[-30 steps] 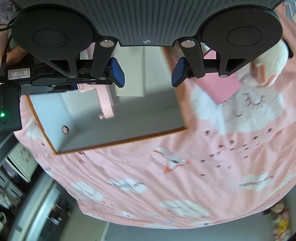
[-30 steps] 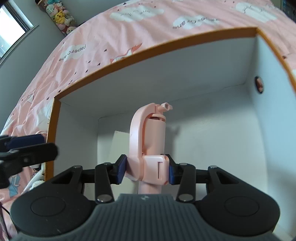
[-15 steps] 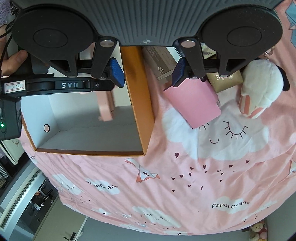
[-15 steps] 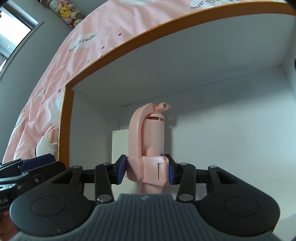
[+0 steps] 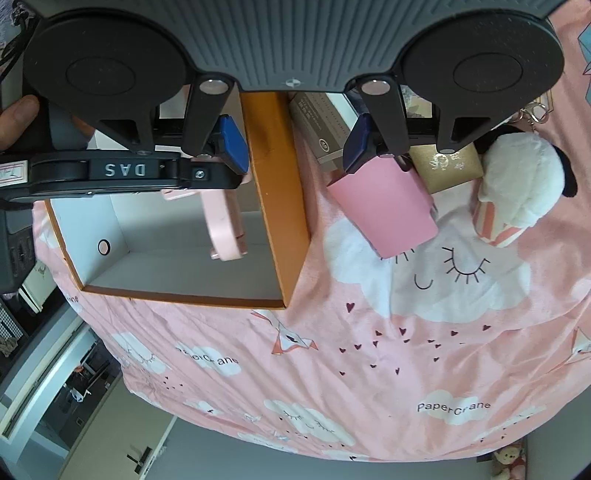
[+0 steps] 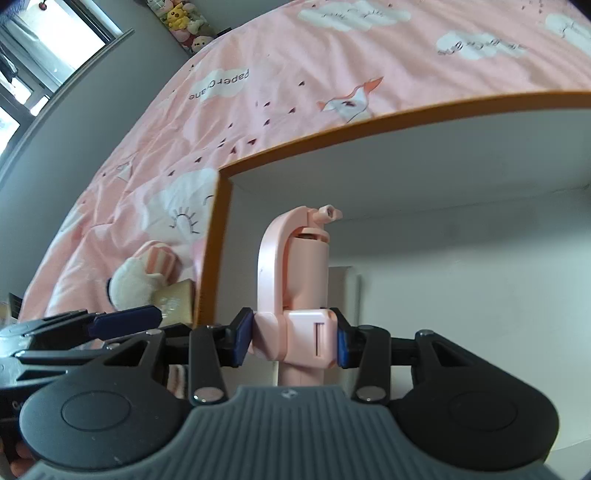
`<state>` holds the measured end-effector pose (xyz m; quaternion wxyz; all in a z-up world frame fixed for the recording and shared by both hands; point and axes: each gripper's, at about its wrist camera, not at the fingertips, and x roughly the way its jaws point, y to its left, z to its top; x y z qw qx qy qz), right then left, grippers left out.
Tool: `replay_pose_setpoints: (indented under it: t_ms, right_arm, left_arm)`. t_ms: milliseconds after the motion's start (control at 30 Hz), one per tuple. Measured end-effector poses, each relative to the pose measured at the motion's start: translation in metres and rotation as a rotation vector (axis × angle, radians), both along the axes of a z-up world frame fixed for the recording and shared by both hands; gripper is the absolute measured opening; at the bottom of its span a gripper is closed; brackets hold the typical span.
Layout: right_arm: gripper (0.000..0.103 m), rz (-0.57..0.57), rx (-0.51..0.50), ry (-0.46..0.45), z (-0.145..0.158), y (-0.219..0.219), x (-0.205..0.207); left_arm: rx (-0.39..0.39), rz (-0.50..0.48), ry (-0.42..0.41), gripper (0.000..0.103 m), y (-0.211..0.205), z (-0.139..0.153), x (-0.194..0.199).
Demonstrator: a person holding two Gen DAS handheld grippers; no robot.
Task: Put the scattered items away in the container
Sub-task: 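Lower the pink selfie stick into the box and open the right tool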
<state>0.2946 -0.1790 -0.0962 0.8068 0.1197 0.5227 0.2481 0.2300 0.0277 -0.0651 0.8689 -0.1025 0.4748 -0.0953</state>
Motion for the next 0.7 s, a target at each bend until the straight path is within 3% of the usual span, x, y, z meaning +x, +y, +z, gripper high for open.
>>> replay_pose_setpoints:
  t_ms: [300, 500, 567, 700]
  right_arm:
    - [0.051, -0.056, 0.063, 0.08, -0.022, 0.002, 0.01]
    - [0.054, -0.042, 0.085, 0.053, -0.013, -0.004, 0.007]
    - [0.053, -0.039, 0.039, 0.019, -0.007, -0.004, 0.002]
    - [0.037, -0.032, 0.013, 0.007, -0.002, -0.01, -0.004]
  left_arm:
    - [-0.007, 0.008, 0.012, 0.066, 0.004, -0.004, -0.002]
    - [-0.006, 0.008, 0.02, 0.066, 0.003, -0.006, -0.002]
    - [-0.006, 0.009, 0.02, 0.066, 0.003, -0.006, -0.002]
    - [-0.005, 0.007, 0.02, 0.066, 0.002, -0.006, -0.003]
